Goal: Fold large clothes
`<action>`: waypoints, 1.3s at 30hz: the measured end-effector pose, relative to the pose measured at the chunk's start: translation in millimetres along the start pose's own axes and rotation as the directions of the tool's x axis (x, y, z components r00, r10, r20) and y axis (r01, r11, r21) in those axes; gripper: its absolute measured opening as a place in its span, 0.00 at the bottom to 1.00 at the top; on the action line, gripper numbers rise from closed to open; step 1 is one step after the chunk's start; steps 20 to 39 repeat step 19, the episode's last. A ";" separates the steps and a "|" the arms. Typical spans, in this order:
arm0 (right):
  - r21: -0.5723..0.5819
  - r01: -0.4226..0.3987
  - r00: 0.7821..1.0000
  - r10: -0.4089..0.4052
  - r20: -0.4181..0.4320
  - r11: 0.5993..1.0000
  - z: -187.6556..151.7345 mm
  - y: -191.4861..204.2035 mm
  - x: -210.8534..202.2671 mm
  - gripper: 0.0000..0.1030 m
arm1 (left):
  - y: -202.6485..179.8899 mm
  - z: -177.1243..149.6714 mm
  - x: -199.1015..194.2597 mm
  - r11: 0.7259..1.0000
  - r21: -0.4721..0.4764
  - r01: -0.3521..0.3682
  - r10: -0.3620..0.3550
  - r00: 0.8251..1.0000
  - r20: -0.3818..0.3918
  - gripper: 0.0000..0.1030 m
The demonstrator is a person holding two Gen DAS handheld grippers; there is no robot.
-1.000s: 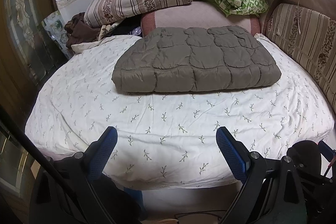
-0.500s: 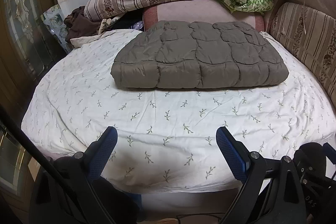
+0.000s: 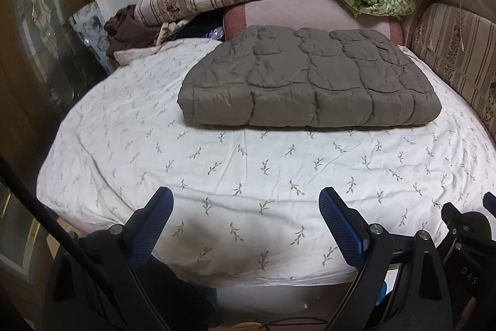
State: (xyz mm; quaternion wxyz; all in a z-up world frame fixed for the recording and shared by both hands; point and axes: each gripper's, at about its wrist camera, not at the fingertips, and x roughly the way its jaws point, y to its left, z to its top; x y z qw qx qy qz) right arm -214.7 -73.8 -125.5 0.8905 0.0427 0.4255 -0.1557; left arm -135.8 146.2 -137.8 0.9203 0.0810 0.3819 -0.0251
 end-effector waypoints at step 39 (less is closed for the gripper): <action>-0.116 -0.024 0.999 0.021 -0.026 0.993 25.0 46.4 24.1 0.89 | 29.0 -4.7 41.8 0.994 -0.093 0.056 -0.066 0.991 -0.113 0.92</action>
